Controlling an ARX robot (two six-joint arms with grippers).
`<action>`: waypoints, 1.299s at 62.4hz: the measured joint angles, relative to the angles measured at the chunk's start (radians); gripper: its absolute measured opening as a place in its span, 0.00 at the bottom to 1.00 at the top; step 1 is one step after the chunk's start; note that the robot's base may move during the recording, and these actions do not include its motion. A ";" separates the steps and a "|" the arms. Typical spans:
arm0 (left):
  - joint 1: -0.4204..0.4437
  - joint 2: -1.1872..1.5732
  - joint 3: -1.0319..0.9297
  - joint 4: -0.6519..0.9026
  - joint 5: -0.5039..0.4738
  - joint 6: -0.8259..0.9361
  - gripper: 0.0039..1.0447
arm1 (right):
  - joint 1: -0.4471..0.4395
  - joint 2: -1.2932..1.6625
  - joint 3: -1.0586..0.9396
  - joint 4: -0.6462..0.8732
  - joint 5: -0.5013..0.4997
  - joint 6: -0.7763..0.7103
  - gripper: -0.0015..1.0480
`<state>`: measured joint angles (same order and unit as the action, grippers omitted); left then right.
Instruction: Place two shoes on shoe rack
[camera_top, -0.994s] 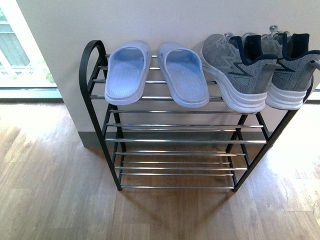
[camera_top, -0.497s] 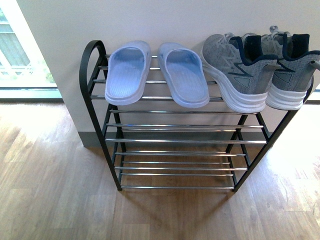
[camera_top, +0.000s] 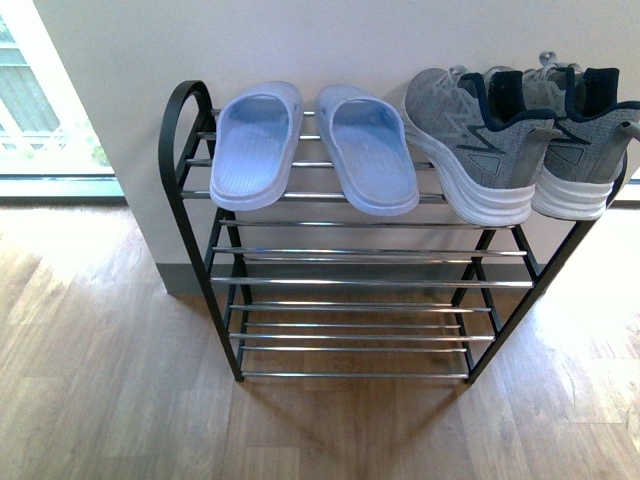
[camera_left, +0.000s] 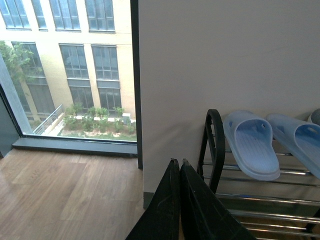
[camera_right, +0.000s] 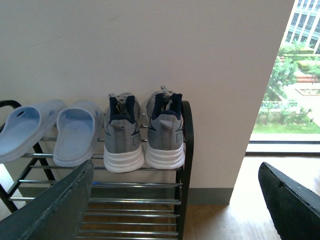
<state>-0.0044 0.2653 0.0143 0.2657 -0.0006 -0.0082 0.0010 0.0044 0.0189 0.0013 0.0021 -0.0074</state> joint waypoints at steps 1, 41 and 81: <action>0.000 -0.007 0.000 -0.008 0.000 0.000 0.01 | 0.000 0.000 0.000 0.000 0.000 0.000 0.91; 0.001 -0.249 0.000 -0.266 0.000 0.000 0.01 | 0.000 0.000 0.000 0.000 0.000 0.000 0.91; 0.001 -0.249 0.000 -0.266 0.000 0.002 0.91 | 0.000 0.000 0.000 0.000 0.000 0.000 0.91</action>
<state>-0.0032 0.0162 0.0143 -0.0002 -0.0006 -0.0059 0.0010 0.0044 0.0189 0.0013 0.0017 -0.0074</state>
